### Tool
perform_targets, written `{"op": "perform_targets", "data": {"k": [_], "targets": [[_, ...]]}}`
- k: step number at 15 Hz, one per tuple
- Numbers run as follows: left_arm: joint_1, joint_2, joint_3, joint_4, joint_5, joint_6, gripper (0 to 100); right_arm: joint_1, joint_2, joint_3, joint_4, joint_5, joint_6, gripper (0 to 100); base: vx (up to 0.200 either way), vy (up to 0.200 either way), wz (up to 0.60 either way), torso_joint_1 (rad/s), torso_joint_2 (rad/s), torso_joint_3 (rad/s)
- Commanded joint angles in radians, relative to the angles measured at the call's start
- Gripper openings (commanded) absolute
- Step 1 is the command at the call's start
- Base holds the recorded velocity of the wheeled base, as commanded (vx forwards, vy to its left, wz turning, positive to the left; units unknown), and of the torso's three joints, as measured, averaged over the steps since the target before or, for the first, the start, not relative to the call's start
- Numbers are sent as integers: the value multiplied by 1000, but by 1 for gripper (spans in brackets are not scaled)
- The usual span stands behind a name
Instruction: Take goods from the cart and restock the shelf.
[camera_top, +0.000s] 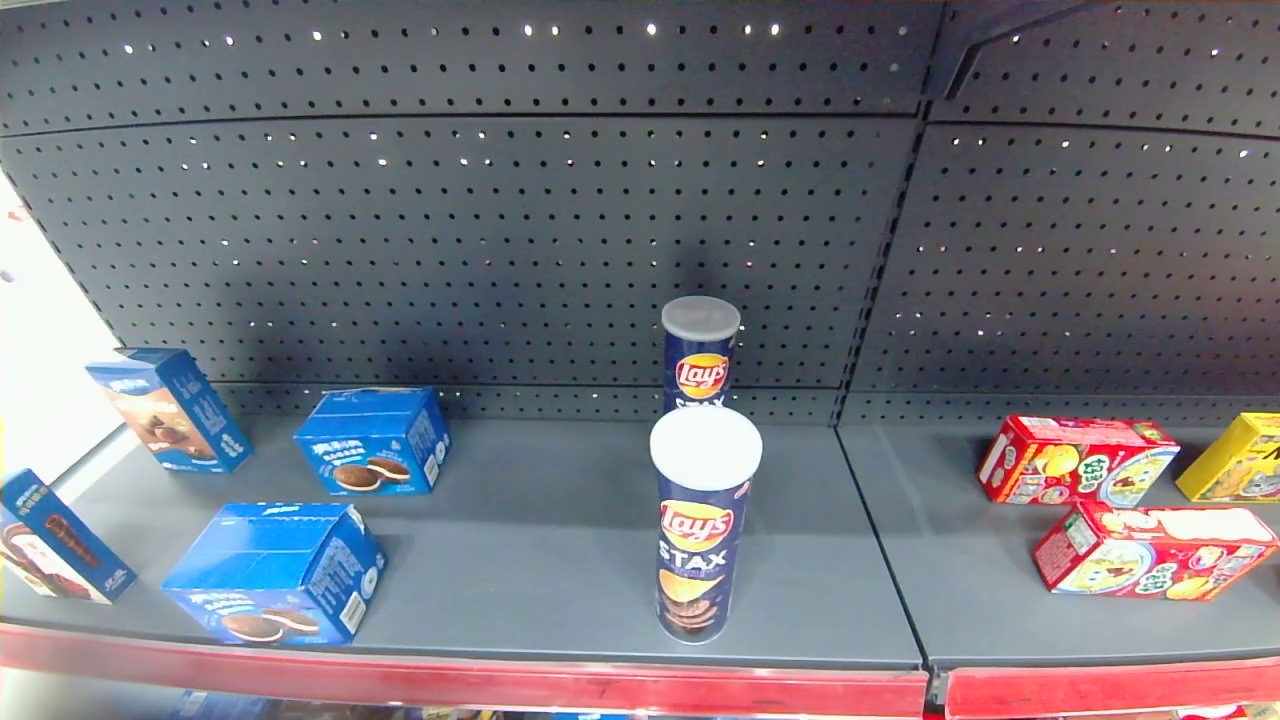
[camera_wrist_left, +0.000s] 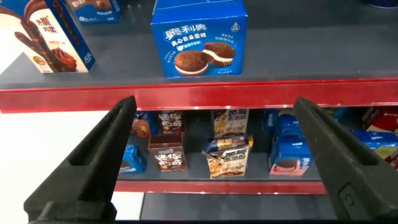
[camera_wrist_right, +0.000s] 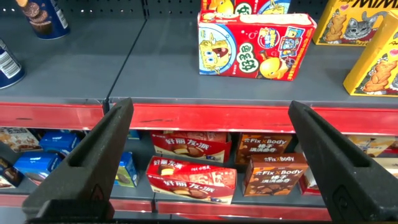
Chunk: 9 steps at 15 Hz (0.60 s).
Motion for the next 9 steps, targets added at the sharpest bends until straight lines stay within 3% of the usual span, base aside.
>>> {"op": "perform_targets", "data": {"k": [1,9], "targets": [[0,5,-1,0,-2,-2,100,0,1,0,0,1,0,100,0,0,0,0,0,0],[-4,1,0,-1,3,-6,100,0,1,0,0,1,0,100,0,0,0,0,0,0]]}}
